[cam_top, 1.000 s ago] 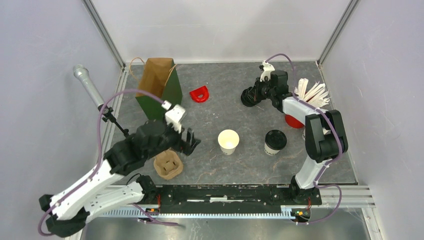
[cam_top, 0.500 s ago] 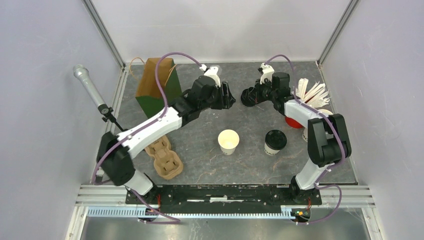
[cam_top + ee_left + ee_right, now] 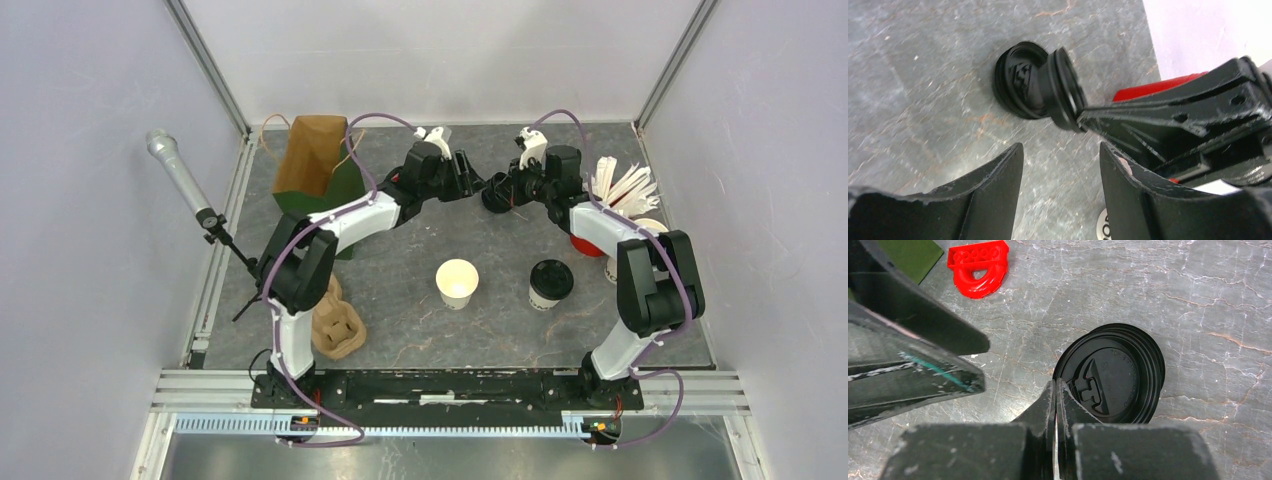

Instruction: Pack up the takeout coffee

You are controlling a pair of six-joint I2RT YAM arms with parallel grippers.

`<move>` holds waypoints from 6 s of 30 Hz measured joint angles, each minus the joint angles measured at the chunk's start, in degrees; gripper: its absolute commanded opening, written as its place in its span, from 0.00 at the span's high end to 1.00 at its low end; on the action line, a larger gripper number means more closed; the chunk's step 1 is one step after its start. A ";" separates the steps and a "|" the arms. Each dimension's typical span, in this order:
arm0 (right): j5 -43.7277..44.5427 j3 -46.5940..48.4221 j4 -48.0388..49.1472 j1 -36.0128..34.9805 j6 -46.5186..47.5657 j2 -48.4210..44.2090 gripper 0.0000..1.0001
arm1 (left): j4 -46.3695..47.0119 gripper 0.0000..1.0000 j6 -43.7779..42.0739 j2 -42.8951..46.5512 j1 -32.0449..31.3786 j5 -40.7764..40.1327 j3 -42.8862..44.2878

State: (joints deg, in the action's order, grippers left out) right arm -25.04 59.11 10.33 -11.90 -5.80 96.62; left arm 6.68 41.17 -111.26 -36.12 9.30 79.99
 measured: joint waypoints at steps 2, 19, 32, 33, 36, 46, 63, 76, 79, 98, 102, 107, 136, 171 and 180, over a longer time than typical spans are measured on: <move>0.02 0.00 -0.02 0.00 0.26 0.00 1.00 | 1.33 0.37 0.17 -2.12 0.04 0.96 2.16; 0.28 0.04 -0.15 0.00 1.46 2.38 1.00 | 3.76 0.40 1.46 -13.66 1.55 4.44 9.62; 0.68 0.74 -0.11 0.00 1.62 2.86 1.00 | 4.17 0.41 1.90 -16.00 1.66 4.83 11.15; 0.68 0.76 -0.09 0.00 1.62 2.89 1.00 | 4.20 0.41 1.90 -16.00 1.66 4.83 11.15; 0.68 0.76 -0.09 0.00 1.62 2.89 1.00 | 4.20 0.42 1.90 -16.24 1.66 4.83 11.34; 0.68 0.79 -0.11 0.00 1.62 2.89 1.00 | 3.98 0.43 1.86 -16.98 1.66 4.81 12.04; 1.44 2.16 -0.44 0.00 2.10 2.01 1.00 | 0.22 0.40 -0.13 -15.28 1.66 4.85 12.11; -1.95 2.16 1.70 0.00 -0.55 0.74 1.00 | -0.81 0.38 -5.51 0.63 1.66 4.85 6.14; -3.43 2.21 0.17 0.00 -1.01 -1.95 1.00 | -1.73 0.37 -7.19 5.25 1.66 5.05 4.31; -9.27 -9.11 -8.48 -18.73 -3.37 -29.35 1.00 | -19.02 0.13 -65.33 60.13 1.60 24.55 -24.59; -10.67 -11.96 -9.97 -23.47 -3.32 -33.27 1.00 | -26.12 0.12 -77.70 66.10 1.16 29.11 -28.04; -11.47 -12.44 -10.86 -28.94 -3.32 -34.23 1.00 | -31.56 0.14 -86.77 65.40 -1.16 31.58 -28.70; -12.72 -12.31 -11.17 -34.51 -4.42 -35.34 1.00 | -33.62 0.35 -97.72 58.14 -12.63 21.59 -29.20; 7.69 -23.65 2.36 -36.02 9.84 -58.21 0.02 | -14.01 0.67 -43.43 62.51 -13.14 11.19 -32.04; 14.95 -30.73 9.51 -44.22 25.83 -59.17 0.02 | -12.09 0.67 -24.57 62.55 -13.14 2.99 -32.39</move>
State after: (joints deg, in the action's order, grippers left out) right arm -10.09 28.38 19.84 -56.12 20.03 37.45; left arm -5.41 16.60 -48.71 -49.25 12.29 47.59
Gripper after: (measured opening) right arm 0.979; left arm 0.336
